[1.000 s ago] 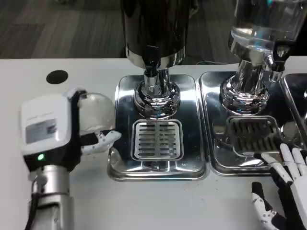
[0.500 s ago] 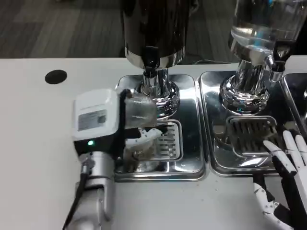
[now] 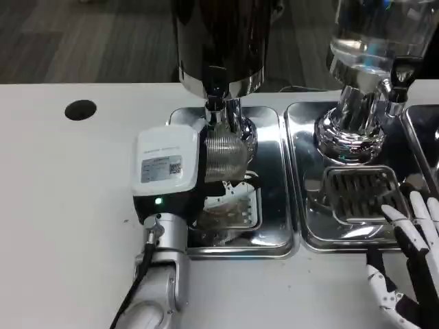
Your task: Grasp the cup under the faucet to collect the drink, then remove the cup.
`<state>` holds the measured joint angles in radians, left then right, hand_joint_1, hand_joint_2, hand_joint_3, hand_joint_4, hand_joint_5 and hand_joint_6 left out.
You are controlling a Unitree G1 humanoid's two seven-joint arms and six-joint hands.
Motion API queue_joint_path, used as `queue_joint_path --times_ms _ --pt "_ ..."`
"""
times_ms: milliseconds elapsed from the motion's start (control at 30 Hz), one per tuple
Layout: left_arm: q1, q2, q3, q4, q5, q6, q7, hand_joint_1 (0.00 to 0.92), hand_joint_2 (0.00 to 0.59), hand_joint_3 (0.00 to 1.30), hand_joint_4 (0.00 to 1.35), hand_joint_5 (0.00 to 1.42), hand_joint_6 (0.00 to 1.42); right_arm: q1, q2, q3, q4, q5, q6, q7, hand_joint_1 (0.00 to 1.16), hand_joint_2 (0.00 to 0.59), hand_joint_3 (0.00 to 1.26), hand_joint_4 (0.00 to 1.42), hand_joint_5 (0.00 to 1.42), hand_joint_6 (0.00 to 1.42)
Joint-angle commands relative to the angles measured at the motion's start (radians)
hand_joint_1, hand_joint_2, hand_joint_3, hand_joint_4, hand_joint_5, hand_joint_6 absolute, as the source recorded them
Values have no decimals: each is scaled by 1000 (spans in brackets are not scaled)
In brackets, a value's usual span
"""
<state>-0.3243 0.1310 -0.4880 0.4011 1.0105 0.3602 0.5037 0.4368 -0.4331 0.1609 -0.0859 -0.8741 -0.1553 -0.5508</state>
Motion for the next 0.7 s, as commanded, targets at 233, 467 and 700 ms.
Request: queue_joint_path --times_ms 233,467,700 --pt "21 59 -16 -56 17 13 -6 27 37 390 301 524 551 -4 5 -7 20 18 -23 -5 218 476 215 0 0 0" --pt "19 70 -24 -56 23 13 -6 24 42 343 237 471 503 -2 7 -7 29 20 -25 -6 219 476 208 0 0 0" --pt "11 61 -31 -31 23 11 1 25 47 329 211 461 479 2 6 -13 37 24 -30 -14 219 476 207 0 0 0"
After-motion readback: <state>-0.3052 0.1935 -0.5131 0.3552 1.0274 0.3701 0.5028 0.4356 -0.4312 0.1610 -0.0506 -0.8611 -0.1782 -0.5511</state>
